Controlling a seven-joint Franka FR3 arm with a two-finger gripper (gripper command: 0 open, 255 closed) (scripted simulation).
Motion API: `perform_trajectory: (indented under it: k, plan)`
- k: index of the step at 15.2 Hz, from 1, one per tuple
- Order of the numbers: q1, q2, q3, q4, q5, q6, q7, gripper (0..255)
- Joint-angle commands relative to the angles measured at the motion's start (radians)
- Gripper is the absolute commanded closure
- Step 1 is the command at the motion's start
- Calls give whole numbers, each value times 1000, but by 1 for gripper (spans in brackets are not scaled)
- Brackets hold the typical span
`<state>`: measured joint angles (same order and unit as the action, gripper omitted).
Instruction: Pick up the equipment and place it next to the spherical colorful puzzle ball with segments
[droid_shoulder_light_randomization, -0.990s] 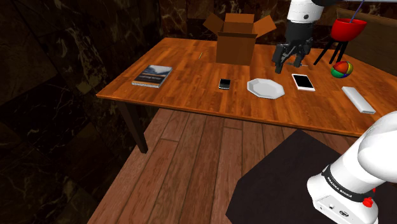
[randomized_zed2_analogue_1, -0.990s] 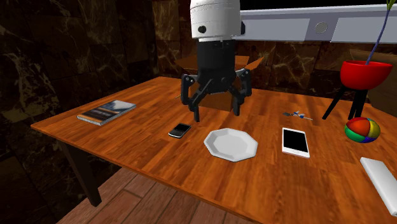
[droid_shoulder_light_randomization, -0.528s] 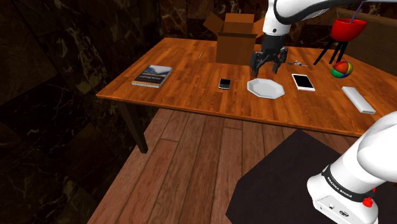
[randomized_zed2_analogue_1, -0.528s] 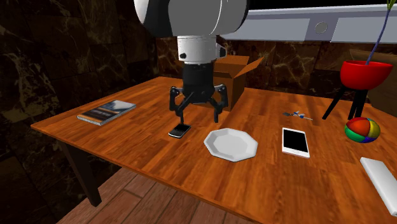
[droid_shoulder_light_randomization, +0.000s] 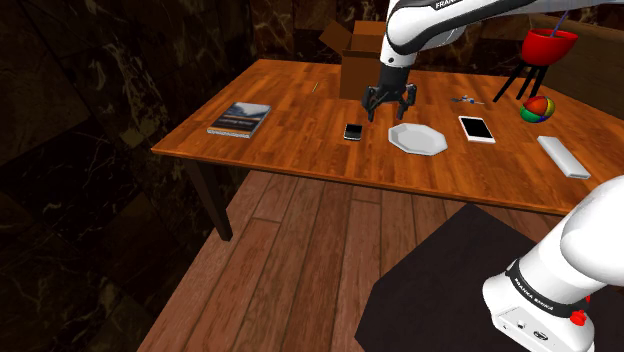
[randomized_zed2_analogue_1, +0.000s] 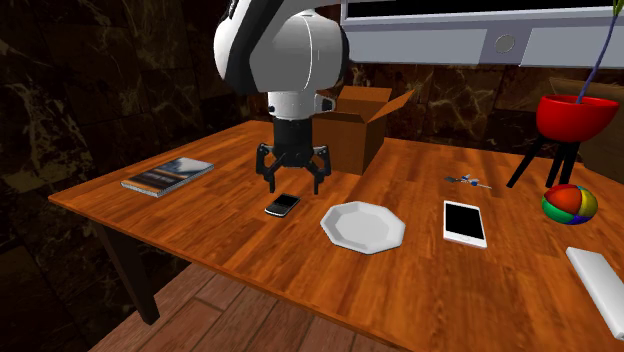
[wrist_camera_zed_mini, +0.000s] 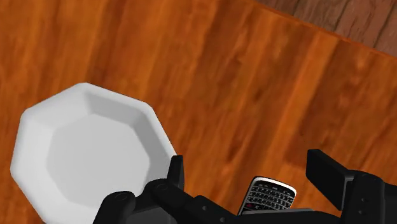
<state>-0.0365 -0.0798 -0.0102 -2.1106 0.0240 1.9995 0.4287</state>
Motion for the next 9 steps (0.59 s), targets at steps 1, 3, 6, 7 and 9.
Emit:
perform_trajectory:
  k: [1,3,6,7,9]
  plan:
    - [-3,71,-2,46,9,32,29,0]
    - [-6,145,-5,103,18,55,55,0]
    - [-11,257,-11,199,33,81,93,0]
    - [-12,294,-13,233,38,88,105,0]
    - [-16,370,-17,306,49,97,128,0]
